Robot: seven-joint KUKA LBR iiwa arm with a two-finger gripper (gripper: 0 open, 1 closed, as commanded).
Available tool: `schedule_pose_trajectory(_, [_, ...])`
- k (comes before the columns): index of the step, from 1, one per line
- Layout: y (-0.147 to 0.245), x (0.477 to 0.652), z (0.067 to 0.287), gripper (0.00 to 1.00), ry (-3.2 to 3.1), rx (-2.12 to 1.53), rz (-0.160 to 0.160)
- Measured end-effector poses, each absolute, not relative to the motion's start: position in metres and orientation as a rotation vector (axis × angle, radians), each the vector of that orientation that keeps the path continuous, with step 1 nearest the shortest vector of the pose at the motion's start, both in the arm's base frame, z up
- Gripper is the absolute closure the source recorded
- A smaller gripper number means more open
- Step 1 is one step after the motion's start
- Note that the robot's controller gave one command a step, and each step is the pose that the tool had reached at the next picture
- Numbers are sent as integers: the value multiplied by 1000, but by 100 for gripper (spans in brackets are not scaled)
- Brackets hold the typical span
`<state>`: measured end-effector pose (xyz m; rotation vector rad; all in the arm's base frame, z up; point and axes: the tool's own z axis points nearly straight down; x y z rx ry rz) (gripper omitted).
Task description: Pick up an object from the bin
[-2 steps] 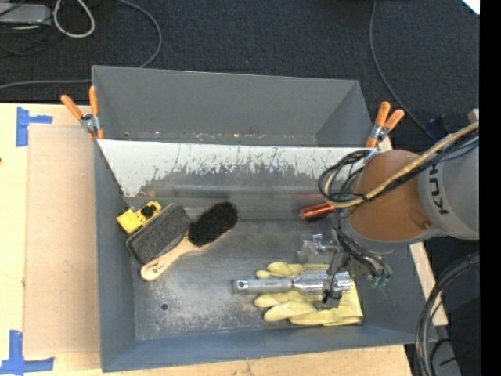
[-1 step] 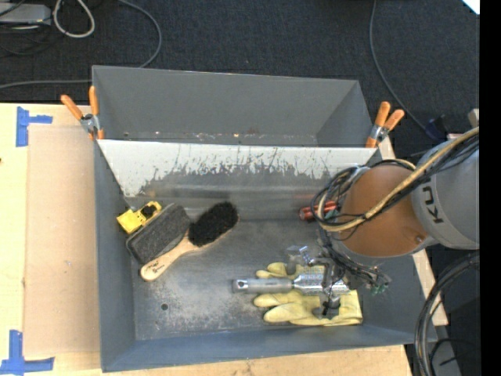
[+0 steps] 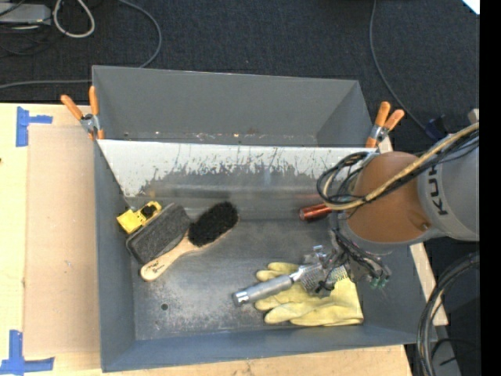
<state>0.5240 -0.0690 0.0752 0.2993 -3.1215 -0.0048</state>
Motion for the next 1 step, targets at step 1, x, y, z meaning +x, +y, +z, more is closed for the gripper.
schedule_pose_trajectory(1, [-69, 524, 75, 100, -3121, 300, -5])
